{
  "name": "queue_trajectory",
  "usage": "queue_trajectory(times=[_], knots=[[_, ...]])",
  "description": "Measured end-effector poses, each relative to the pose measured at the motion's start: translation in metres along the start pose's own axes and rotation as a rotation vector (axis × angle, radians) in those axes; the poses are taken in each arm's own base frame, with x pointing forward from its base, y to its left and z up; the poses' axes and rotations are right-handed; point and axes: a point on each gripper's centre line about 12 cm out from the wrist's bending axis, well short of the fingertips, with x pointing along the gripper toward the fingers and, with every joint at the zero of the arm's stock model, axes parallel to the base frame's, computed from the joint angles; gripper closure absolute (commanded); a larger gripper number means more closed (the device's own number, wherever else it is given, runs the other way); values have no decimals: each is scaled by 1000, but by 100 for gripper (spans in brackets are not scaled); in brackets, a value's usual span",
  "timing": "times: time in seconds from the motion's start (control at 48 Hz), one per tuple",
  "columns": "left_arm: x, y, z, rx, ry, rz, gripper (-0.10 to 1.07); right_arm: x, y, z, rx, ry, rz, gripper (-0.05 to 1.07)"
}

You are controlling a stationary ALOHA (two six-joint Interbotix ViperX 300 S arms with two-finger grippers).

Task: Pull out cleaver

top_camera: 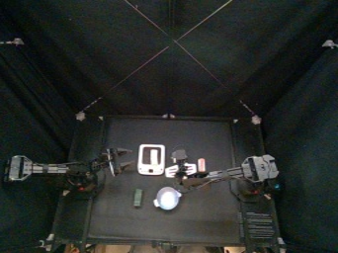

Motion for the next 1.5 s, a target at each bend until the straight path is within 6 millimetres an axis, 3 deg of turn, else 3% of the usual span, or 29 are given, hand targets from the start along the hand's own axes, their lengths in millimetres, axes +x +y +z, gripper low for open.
queue_trajectory(times=[0.833, 1.5], knots=[[0, 0, 0, -1, 1, 0, -6, -53, -8, 21, 33, -58, 27, 44], [0, 1, 0, -1, -1, 4, -6, -113, -19, 43, 73, -118, 127, 44]])
